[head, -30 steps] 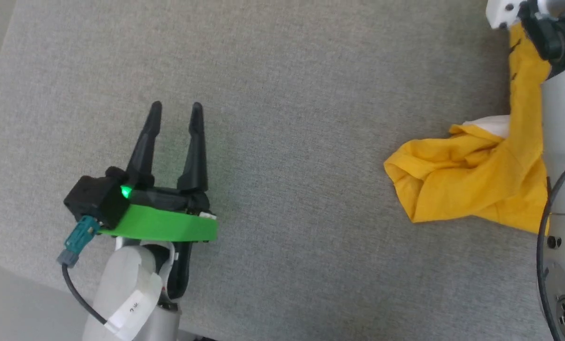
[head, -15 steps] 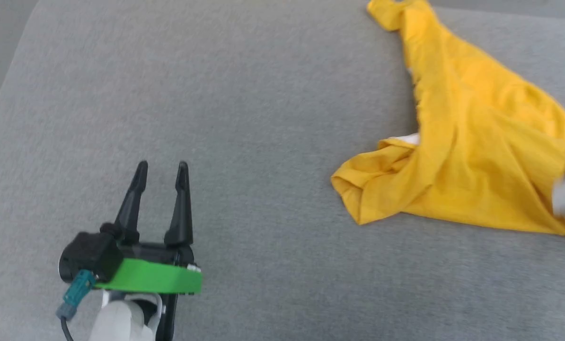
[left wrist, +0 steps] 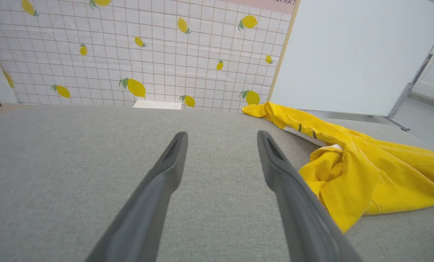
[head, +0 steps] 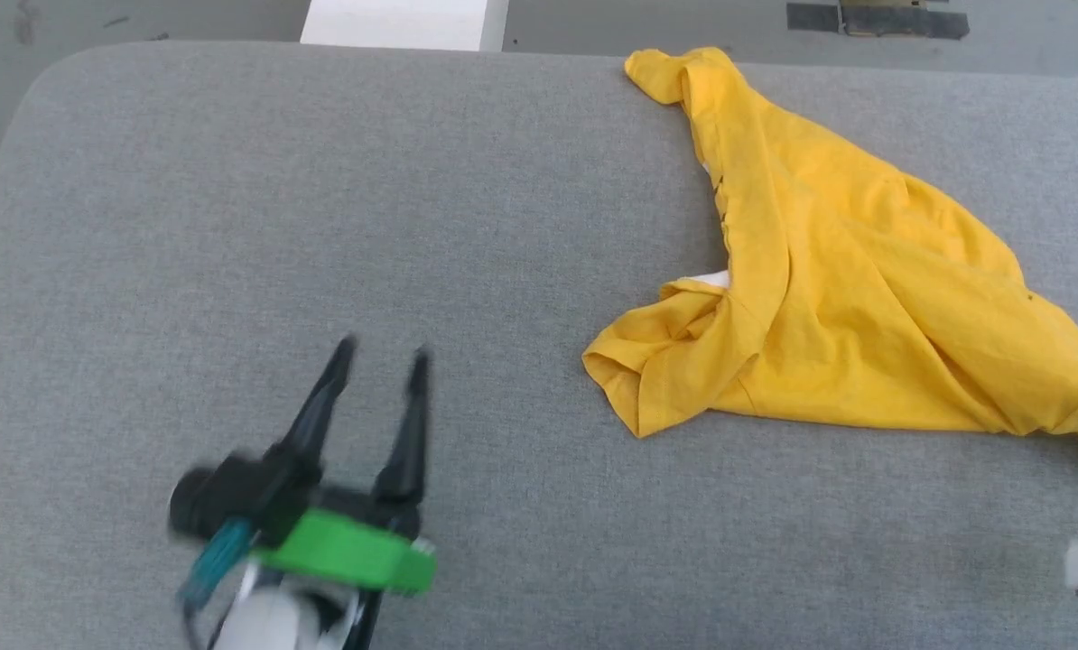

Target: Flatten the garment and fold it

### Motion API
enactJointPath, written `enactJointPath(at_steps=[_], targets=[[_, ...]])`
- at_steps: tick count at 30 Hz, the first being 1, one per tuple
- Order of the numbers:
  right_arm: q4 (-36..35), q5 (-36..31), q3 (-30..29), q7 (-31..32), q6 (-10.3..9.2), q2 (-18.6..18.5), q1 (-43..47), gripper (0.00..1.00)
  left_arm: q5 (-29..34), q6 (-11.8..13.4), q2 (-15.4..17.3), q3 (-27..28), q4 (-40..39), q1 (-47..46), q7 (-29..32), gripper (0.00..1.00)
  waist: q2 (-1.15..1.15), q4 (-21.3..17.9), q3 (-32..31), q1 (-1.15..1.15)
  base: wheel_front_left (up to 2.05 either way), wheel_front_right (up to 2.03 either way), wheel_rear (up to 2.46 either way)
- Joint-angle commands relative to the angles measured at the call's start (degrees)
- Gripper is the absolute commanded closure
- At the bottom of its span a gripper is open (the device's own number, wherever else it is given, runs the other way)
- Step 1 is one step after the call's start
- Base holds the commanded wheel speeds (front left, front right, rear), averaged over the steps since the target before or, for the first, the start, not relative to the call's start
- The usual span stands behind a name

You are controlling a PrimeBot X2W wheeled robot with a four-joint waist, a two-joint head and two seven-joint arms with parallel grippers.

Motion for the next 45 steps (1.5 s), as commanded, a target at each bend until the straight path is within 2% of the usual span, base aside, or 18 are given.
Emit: enactJointPath(at_steps=[1, 5, 9, 13, 14, 19, 20, 21, 23, 29, 33, 37, 41, 45], targets=[[-1.3, -0.5, -0.3, 0.2, -0.08, 0.0, -1.9, 0.0, 0.3, -0.4, 1.4, -1.7, -0.4, -3.8, 1.3, 0.0, 0.0, 0.3, 1.2, 0.0, 0.0, 0.0, 0.0], [-5.7, -1.1, -1.4, 2.1, -0.08, 0.0, -4.3, 0.0, -1.7, -0.4, 6.8, -13.9, 2.1, -15.1, 12.4, 0.0, 0.0, 0.7, 4.2, 0.0, 0.0, 0.0, 0.0], [-7.8, -1.2, -1.1, 3.5, -0.08, 0.0, -5.4, 0.0, -5.9, -0.4, 9.4, -23.4, 5.0, -23.7, 19.4, 0.0, 0.0, 0.2, 6.9, 0.0, 0.0, 0.0, 0.0], [-8.5, -0.9, -0.4, 4.3, -0.08, 0.0, -6.2, 0.0, -8.6, -0.4, 11.3, -29.5, 9.5, -30.0, 23.0, 0.0, 0.0, -0.9, 9.3, 0.0, 0.0, 0.0, 0.0], [-8.6, -0.6, 0.1, 4.4, -0.08, 0.0, -6.5, 0.0, -10.2, -0.4, 12.2, -32.6, 13.2, -33.3, 24.1, 0.0, 0.0, -1.8, 10.9, 0.0, 0.0, 0.0, 0.0], [-8.4, -0.4, 0.5, 4.2, -0.08, 0.0, -7.0, 0.0, -11.9, -0.4, 12.9, -36.0, 18.2, -36.8, 23.8, 0.0, 0.0, -2.9, 12.7, 0.0, 0.0, 0.0, 0.0], [-8.3, -0.4, 0.5, 4.1, -0.08, 0.0, -7.1, 0.0, -12.3, -0.4, 12.7, -36.5, 19.1, -37.4, 23.3, 0.55, 0.0, -3.1, 12.9, 0.0, 0.0, 0.0, 0.0], [-8.2, -0.4, 0.5, 4.0, -0.08, 0.0, -7.1, 0.0, -12.6, -0.4, 12.6, -36.6, 19.8, -37.7, 22.8, 1.0, 0.0, -3.1, 13.0, 0.0, 0.0, 0.0, 0.0], [-8.0, -0.3, 0.5, 3.9, -0.08, 0.0, -7.2, 0.0, -13.4, -0.4, 12.4, -37.5, 21.3, -38.1, 22.1, 1.0, 0.0, -3.1, 13.1, 0.0, 0.0, 0.0, 0.0], [-7.5, -0.7, 0.3, 3.9, -0.08, 0.0, -7.4, 0.0, -17.4, -0.2, 12.0, -35.6, 21.6, -37.0, 17.9, 1.0, 0.0, -1.6, 10.8, 0.0, 0.0, 0.0, 0.0], [-7.1, -0.9, 0.3, 4.3, -0.08, 0.0, -7.1, 0.0, -21.4, 1.4, 13.5, -31.1, 17.1, -33.6, 14.7, 1.0, 0.0, -0.1, 7.9, 0.0, 0.0, 0.0, 0.0], [-6.7, -0.9, 0.1, 5.0, -0.08, 0.0, -6.2, 0.0, -27.7, 4.8, 16.7, -24.5, 8.6, -27.1, 13.1, 1.0, 0.0, 1.2, 5.4, 0.0, 0.0, 0.0, 0.0], [-6.7, -0.7, 0.0, 5.7, -0.08, 0.0, -5.1, 0.0, -34.3, 10.1, 20.8, -16.8, -0.3, -16.7, 12.1, 1.0, 0.0, 1.8, 4.3, 0.0, 0.0, 0.0, 0.0], [-6.6, -0.7, -0.4, 6.5, -0.08, 0.0, -4.1, 0.0, -42.5, 14.9, 20.8, -8.6, -4.1, -4.6, 8.9, 1.0, 0.0, 2.1, 4.2, 0.0, 0.0, 0.0, 0.0]])
